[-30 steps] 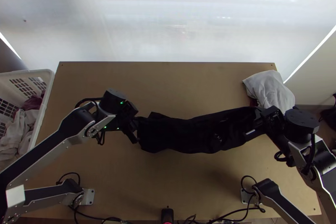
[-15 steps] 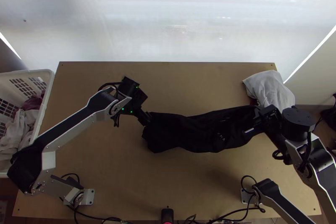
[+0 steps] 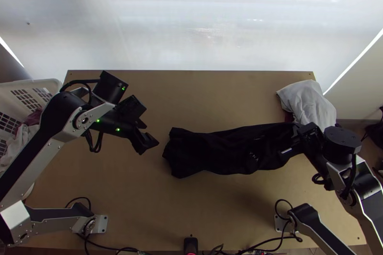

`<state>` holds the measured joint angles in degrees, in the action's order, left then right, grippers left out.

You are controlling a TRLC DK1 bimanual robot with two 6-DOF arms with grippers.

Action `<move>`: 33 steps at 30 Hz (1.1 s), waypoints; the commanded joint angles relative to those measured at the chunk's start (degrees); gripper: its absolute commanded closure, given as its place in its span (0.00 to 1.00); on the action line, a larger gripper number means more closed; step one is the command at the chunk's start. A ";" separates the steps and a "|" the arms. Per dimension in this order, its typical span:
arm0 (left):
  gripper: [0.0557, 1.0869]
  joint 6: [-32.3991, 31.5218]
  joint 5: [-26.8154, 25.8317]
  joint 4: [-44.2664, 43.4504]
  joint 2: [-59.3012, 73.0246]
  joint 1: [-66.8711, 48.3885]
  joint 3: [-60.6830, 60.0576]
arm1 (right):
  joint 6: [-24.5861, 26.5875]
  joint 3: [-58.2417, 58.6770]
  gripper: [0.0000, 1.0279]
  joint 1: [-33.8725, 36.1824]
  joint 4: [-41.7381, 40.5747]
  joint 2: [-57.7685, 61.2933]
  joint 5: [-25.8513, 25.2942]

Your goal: Fold the t-shirt

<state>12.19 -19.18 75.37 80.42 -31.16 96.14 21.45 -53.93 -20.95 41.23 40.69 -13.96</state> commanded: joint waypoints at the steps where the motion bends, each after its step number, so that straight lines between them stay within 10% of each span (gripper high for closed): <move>1: 0.04 -1.46 -2.18 4.52 -5.10 -6.11 -7.02 | -0.53 0.14 0.97 -0.14 -0.01 -0.26 0.07; 11: 0.05 -3.31 -5.25 -2.07 1.84 -11.47 -12.82 | -1.06 -0.21 0.97 -0.23 -0.01 -0.08 0.07; 19: 0.24 -11.83 2.92 -14.47 12.39 -11.38 -12.64 | -1.24 -0.82 0.97 -0.14 -0.01 0.01 -1.07; 33: 0.24 -14.82 10.39 -14.64 14.85 -6.46 -15.54 | -0.97 -1.18 0.97 -0.14 0.69 -0.43 -1.51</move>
<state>-1.19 -11.25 61.12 94.56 -40.86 81.41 20.38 -55.11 -21.06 41.58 40.38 -15.31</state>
